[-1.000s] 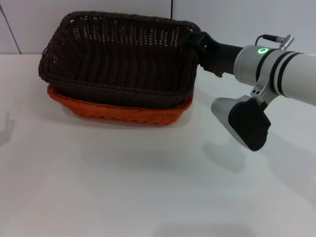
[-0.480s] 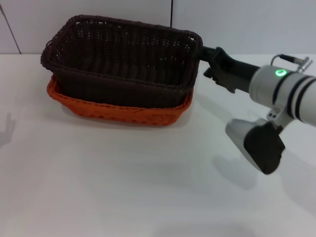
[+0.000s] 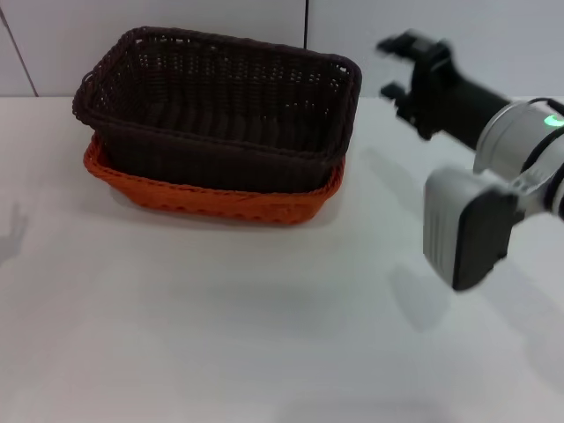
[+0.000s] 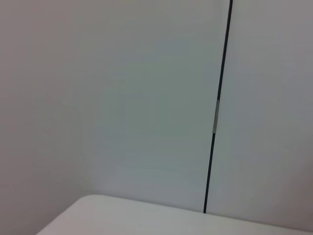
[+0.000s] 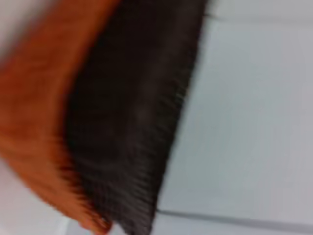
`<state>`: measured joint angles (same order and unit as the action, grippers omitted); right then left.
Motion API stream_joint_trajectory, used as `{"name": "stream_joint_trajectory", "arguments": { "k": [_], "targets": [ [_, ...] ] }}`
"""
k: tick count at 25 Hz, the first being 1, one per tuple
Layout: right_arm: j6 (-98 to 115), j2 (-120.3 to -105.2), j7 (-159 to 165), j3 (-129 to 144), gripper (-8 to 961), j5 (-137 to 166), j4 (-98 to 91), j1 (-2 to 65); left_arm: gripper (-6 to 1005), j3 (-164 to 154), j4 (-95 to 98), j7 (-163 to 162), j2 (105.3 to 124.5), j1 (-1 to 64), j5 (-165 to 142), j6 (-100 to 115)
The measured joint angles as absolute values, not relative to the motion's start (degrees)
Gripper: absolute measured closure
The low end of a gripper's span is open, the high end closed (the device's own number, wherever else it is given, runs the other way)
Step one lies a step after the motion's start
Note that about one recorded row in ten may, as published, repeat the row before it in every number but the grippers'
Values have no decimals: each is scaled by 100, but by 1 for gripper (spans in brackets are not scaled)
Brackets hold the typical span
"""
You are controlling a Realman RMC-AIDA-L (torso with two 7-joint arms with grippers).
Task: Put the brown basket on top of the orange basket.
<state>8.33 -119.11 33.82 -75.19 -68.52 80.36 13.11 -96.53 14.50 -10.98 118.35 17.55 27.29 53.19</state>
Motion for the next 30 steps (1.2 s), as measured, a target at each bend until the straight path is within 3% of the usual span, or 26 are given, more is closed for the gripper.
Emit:
{"name": "stream_joint_trajectory", "arguments": {
  "k": [10,21,30],
  "targets": [
    [-268,-11917,3447,-7496,362,-8955,7960,1072,200,-9642,1438,-1074,11837,1642,2735,5741],
    [-2231,-11912,6644,-7098,361,-7957,8725,368,200,-9637,1418,-1073,11837,1587,2767,5850],
    [-4747,-11906,9719,-6611,361,-6388,7926,-107,200,-9632,1424,-1092,11833,1540,2779,5984]
  ]
}}
